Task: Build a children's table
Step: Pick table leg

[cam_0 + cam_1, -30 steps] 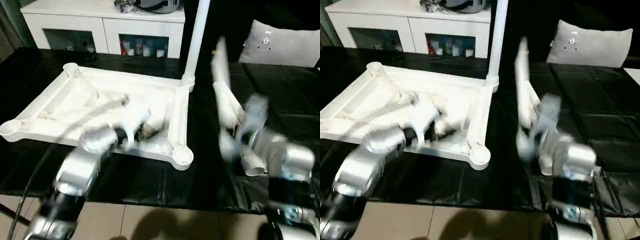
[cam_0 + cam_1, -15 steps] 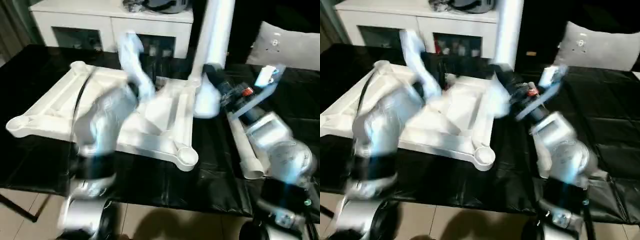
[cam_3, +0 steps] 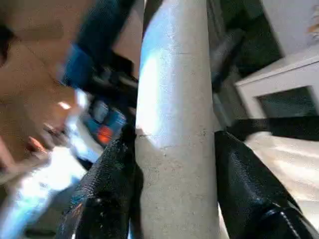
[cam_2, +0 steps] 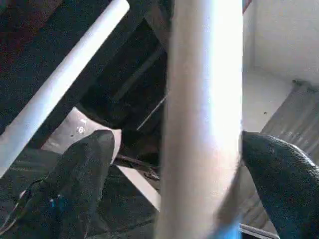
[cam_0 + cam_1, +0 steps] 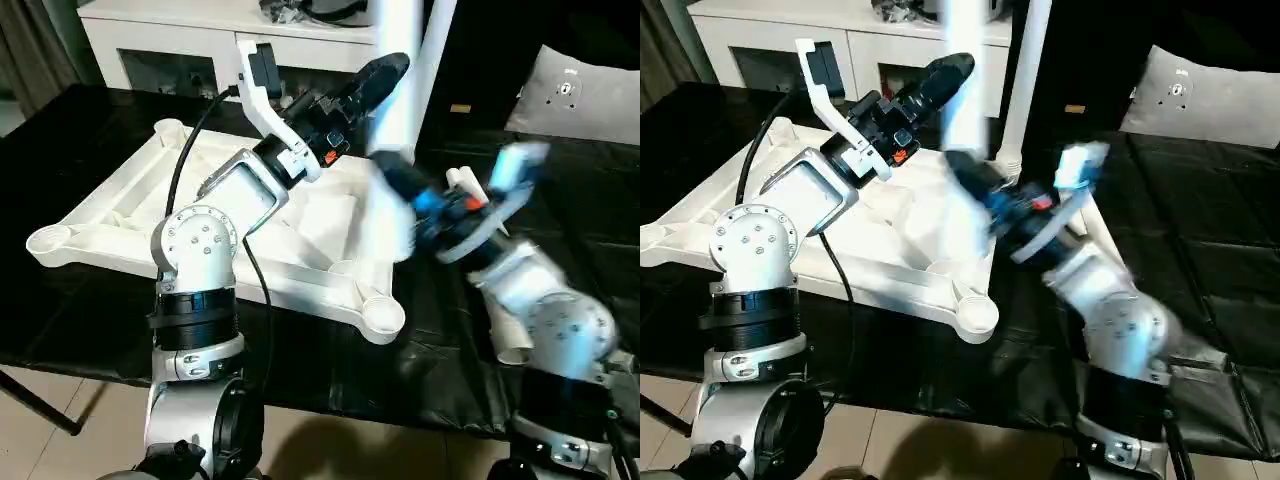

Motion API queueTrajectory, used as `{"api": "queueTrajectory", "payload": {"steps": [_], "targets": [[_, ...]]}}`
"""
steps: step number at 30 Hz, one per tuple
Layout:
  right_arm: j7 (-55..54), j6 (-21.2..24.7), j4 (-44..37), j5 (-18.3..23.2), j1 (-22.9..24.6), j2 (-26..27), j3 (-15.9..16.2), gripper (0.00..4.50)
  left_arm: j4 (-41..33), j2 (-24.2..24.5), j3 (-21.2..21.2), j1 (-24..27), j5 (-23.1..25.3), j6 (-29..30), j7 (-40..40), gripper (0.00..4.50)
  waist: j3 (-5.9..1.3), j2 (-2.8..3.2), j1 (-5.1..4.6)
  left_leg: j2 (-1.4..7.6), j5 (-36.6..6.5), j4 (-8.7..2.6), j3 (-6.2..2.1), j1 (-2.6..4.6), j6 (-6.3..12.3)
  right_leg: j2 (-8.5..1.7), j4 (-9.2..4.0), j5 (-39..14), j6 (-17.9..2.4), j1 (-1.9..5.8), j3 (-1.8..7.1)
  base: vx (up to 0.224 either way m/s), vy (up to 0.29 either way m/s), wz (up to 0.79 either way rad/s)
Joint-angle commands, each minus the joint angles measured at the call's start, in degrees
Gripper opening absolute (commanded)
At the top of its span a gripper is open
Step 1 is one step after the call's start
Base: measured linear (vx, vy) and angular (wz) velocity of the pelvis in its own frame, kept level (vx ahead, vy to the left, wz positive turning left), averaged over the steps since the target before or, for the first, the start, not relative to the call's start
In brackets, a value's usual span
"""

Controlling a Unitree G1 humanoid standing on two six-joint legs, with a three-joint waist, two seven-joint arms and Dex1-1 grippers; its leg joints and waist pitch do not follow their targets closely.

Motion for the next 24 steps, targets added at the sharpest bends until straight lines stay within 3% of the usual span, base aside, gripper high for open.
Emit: {"api": "queueTrajectory", "payload": {"steps": [1,2,3,4,5,8,10,12,13,15,18,19,20,24], "targets": [[-0.71,-4.53,0.48,-5.43,0.18,-0.82,3.42,1.88,-1.68,0.83,-3.68,0.8,4.72,-2.92,0.52,4.16,-4.04,-0.61,0.21,2.54,-1.7,-3.55,-0.85,-0.23,1.44,-4.81,-4.12,-9.4,-5.93,3.64,2.85,0.0,0.0,0.0],[-1.65,-7.35,1.07,-8.02,0.13,-0.51,5.63,1.88,-2.19,1.79,-6.67,1.52,9.34,-5.99,1.67,4.02,-3.93,-0.94,0.14,2.46,-2.45,-3.68,-0.81,-0.27,1.38,-4.93,-4.21,-11.25,-4.82,3.73,2.89,0.0,0.0,0.0],[-2.32,-9.86,1.52,-10.29,0.13,-0.49,7.3,1.88,-2.27,2.19,-8.26,1.74,12.1,-8.13,2.71,4.02,-3.93,-0.85,0.05,2.49,-2.73,-3.72,-0.82,-0.29,1.29,-4.9,-4.33,-12.23,-4.25,3.65,2.9,0.0,0.0,0.0],[-2.7,-11.41,1.79,-11.69,0.15,-0.52,8.34,1.88,-2.29,2.41,-9.16,1.85,13.69,-9.4,3.36,3.88,-4.03,-1.14,0.04,2.65,-2.53,-3.69,-0.84,-0.3,1.26,-5.02,-4.42,-12.47,-3.67,3.62,2.89,0.0,0.0,0.0],[-3.65,-14.8,2.76,-14.8,0.02,-0.38,10.34,1.88,-1.66,2.84,-11.02,1.85,17.71,-12.25,5.64,3.77,-4.11,-0.89,-0.02,2.73,-1.95,-3.63,-0.94,-0.28,0.84,-4.96,-4.18,-11.05,-3.22,3.47,2.94,0.0,0.0,0.0],[-5.92,-21.92,5.46,-19.35,-0.37,0.85,12.89,1.88,0.31,3.01,-13.44,1.57,23.01,-14.92,11.18,3.69,-4.09,-0.93,-0.27,2.66,-1.62,-3.55,-0.91,-0.25,0.51,-4.86,-3.78,-8.06,-3.97,3.44,2.97,0.0,0.0,0.0],[-6.27,-22.74,5.84,-19.76,-0.43,1.09,12.97,1.88,0.52,2.83,-13.39,1.52,23.18,-15.0,11.75,3.4,-4.1,-0.95,-0.37,2.52,-1.26,-3.49,-0.81,-0.22,1.28,-4.85,-3.52,-5.61,-5.95,3.61,3.03,0.0,0.0,0.0],[-9.54,-30.91,9.24,-24.52,-0.75,2.45,14.46,1.88,2.72,-0.13,-10.98,0.84,23.75,-16.78,16.98,3.31,-4.13,-1.28,-0.48,2.53,-0.71,-3.29,-0.68,-0.32,1.76,-4.81,-3.33,-3.85,-7.2,3.54,3.03,0.0,0.0,0.0],[-10.03,-32.3,9.75,-25.38,-0.76,2.54,14.85,1.88,3.1,-0.76,-10.33,0.72,23.73,-17.17,17.97,3.23,-4.12,-1.11,-0.42,2.58,-1.05,-3.24,-0.65,-0.24,1.64,-4.96,-3.41,-3.98,-8.1,3.46,3.01,0.0,0.0,0.0],[-10.92,-35.49,11.14,-26.93,-0.69,2.9,15.79,1.88,3.81,-1.98,-9.18,0.8,23.67,-18.06,19.77,2.94,-4.14,-1.36,-0.46,2.59,-1.23,-3.25,-0.73,-0.34,2.15,-5.0,-3.19,-3.37,-8.91,3.68,3.01,0.0,0.0,0.0],[-11.42,-37.52,12.49,-27.61,-0.66,3.3,16.26,1.88,3.99,-2.34,-9.52,1.26,23.94,-18.52,20.19,2.84,-4.02,-1.42,-0.61,2.55,-2.16,-3.23,-0.72,-0.27,3.04,-4.92,-3.3,-4.37,-8.82,3.58,2.99,0.0,0.0,0.0],[-11.57,-38.22,13.0,-27.83,-0.7,3.41,16.34,1.88,3.91,-2.44,-9.75,1.42,24.04,-18.68,20.32,2.76,-3.95,-1.7,-0.67,2.55,-2.41,-3.27,-0.71,-0.3,3.36,-4.89,-3.39,-4.97,-8.68,3.63,3.0,0.0,0.0,0.0],[-11.87,-39.66,14.1,-28.33,-0.86,3.63,16.51,1.88,3.72,-2.69,-10.08,1.62,24.12,-18.83,20.43,2.51,-3.9,-1.65,-0.61,2.58,-2.6,-3.27,-0.73,-0.31,3.45,-4.95,-3.41,-5.58,-8.55,3.55,3.02,0.0,0.0,0.0],[-12.19,-41.74,15.68,-28.89,-1.2,3.84,16.69,1.88,3.84,-2.93,-10.28,1.63,24.17,-19.05,20.61,2.3,-3.86,-1.6,-0.65,2.61,-3.06,-3.27,-0.72,-0.23,3.44,-4.87,-3.46,-6.41,-8.36,3.43,3.01,0.0,0.0,0.0]]}}
